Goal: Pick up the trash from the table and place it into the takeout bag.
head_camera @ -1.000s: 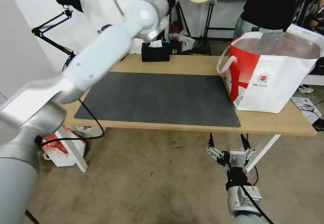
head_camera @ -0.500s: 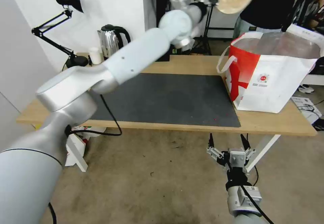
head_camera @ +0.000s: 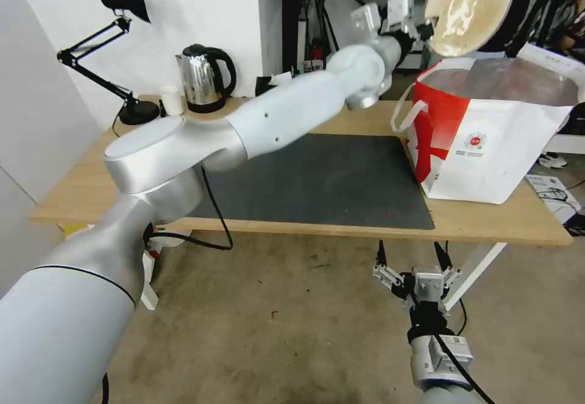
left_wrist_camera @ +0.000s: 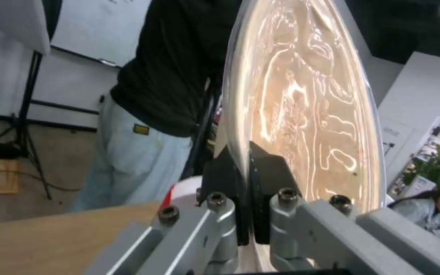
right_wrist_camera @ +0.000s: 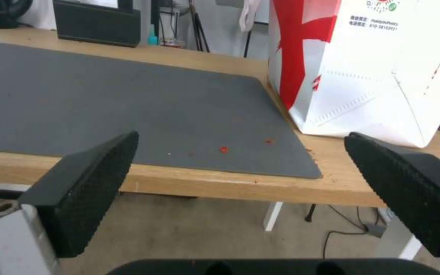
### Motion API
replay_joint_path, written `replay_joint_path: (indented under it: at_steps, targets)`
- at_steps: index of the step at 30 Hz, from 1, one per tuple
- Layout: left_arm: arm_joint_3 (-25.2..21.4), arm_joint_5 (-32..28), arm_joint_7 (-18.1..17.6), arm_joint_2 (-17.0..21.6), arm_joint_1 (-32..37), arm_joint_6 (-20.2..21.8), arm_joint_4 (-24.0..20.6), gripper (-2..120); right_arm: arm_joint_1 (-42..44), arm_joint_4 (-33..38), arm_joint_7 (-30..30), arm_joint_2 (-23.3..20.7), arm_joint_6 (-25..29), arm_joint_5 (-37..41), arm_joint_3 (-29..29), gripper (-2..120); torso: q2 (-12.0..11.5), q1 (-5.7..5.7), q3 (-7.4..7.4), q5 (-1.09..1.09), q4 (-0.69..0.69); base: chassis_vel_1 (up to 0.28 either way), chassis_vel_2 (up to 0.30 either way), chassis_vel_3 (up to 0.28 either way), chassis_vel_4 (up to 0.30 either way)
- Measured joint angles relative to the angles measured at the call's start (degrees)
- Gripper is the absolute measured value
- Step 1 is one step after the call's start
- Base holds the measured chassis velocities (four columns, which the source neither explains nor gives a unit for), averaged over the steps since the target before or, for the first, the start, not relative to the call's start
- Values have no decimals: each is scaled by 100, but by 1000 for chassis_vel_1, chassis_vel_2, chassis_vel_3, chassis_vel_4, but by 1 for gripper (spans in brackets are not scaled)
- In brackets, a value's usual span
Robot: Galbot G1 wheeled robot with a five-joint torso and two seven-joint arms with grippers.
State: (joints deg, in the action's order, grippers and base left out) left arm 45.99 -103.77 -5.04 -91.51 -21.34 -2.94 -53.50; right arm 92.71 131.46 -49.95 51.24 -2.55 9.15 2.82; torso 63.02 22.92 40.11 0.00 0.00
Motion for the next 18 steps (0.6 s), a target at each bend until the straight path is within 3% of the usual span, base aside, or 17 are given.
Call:
replay_joint_path:
  at_steps: [6, 18]
  targets:
    - [186, -37, 218, 7, 66, 3, 22, 0, 0, 0, 0, 0, 0, 0, 0, 100, 0, 0, 0, 0, -1, 0, 0, 0, 0]
    - [303, -69, 310, 16, 183, 27, 79, 0, 0, 0, 0, 0, 0, 0, 0, 100, 0, 0, 0, 0, 0, 0, 0, 0, 0]
